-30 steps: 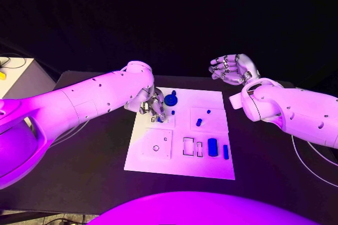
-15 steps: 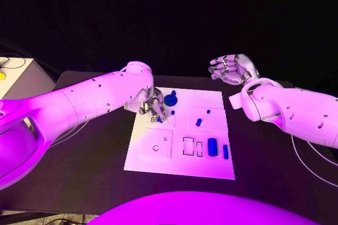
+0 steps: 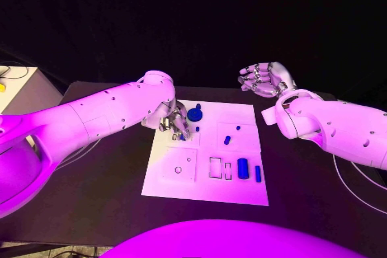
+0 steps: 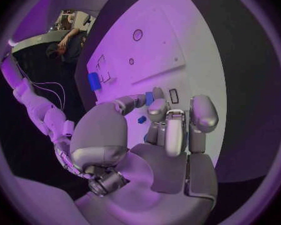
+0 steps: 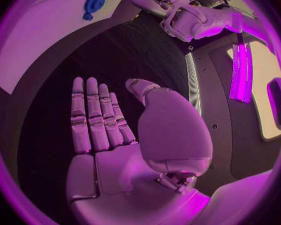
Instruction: Assemble the parts on the task board
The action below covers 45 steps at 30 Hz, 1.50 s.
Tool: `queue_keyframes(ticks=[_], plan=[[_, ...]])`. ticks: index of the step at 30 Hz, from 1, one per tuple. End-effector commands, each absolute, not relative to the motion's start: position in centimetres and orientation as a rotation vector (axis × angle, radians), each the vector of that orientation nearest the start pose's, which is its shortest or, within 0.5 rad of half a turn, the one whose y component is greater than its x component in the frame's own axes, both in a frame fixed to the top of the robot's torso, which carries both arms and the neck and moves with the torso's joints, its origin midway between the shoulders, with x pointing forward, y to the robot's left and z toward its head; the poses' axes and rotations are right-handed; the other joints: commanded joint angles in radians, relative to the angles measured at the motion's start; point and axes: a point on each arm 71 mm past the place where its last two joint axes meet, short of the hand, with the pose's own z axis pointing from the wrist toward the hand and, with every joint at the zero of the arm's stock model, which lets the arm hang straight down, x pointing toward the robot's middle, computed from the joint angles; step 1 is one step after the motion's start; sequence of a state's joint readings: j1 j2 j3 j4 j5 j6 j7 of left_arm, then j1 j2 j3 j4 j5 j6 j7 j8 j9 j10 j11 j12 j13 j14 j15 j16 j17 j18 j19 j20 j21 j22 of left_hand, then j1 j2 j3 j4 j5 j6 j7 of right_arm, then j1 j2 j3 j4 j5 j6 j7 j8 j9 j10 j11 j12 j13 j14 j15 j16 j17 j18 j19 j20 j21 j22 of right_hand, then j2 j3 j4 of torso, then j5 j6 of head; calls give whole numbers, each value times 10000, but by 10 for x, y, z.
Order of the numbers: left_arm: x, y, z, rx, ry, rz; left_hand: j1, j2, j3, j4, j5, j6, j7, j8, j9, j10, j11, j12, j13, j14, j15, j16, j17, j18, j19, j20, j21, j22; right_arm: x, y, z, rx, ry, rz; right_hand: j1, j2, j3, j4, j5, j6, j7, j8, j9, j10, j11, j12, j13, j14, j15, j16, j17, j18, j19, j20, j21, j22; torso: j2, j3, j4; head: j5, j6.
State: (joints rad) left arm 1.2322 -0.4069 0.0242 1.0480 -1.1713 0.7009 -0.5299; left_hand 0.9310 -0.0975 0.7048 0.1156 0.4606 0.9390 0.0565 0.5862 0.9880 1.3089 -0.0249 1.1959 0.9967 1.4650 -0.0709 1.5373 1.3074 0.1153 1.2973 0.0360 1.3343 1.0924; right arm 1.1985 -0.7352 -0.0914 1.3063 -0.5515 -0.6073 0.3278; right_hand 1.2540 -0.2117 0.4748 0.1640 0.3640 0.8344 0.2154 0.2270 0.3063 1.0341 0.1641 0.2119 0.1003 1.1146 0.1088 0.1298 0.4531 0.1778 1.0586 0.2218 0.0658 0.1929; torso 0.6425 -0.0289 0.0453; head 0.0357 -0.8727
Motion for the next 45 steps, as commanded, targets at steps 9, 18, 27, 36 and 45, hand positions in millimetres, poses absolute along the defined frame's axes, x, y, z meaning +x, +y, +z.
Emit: queue_keyframes(ticks=[9,18,27,36,45], plan=[[532,121,-237,2441,26754,-2643,-180,-144,-677,357,-62,264,-167,-101,-38,53,-24,33,5,931,-77,58,2223,-182,70,-20,-38,11,521,-224,-198,6043,13783,10533,-79,-7,0,-71,46,-77,213,-59,-15,10,47,-61,-9,-11,60,-64,-8,57,-47,16,-16,-8,1,1,1,-23,1],[532,121,-237,2307,26632,-2704,-215,-179,-954,568,-79,291,-169,-132,-58,55,-26,38,15,931,-79,58,2223,-182,74,-23,-50,6,521,-224,-198,6050,13787,10526,-67,4,8,-99,62,-77,215,-69,-17,2,50,-66,-41,-15,65,-85,-32,58,-57,21,-16,-45,2,0,-1,-35,1],[533,121,-237,2265,26606,-2703,-248,-335,-1458,875,-134,331,-170,-166,-75,51,-26,36,12,929,-80,53,2216,-186,89,-24,-58,17,521,-225,-198,6050,13782,10524,-52,6,15,-121,65,-78,216,-74,-19,-1,51,-68,-57,-14,65,-94,-43,59,-61,22,-15,-63,-1,2,-2,-46,1],[533,124,-237,2257,26600,-2665,-185,-474,-1890,1091,-233,352,-176,-190,-83,38,-28,21,-5,927,-80,50,2214,-185,90,-27,-72,13,521,-226,-197,6053,13773,10512,-18,1,29,-189,62,-95,229,-100,-27,-28,64,-85,-113,-35,79,-136,-85,56,-86,33,-18,-125,-1,1,1,-61,1],[533,128,-237,2201,26585,-2596,-155,-506,-1962,1115,-253,352,-176,-195,-83,35,-29,18,-8,927,-81,50,2214,-186,92,-28,-73,15,521,-227,-197,6063,13774,10490,-23,0,27,-199,61,-100,235,-108,-30,-39,72,-91,-132,-47,87,-153,-99,54,-100,39,-21,-147,0,-4,-1,-66,1]])
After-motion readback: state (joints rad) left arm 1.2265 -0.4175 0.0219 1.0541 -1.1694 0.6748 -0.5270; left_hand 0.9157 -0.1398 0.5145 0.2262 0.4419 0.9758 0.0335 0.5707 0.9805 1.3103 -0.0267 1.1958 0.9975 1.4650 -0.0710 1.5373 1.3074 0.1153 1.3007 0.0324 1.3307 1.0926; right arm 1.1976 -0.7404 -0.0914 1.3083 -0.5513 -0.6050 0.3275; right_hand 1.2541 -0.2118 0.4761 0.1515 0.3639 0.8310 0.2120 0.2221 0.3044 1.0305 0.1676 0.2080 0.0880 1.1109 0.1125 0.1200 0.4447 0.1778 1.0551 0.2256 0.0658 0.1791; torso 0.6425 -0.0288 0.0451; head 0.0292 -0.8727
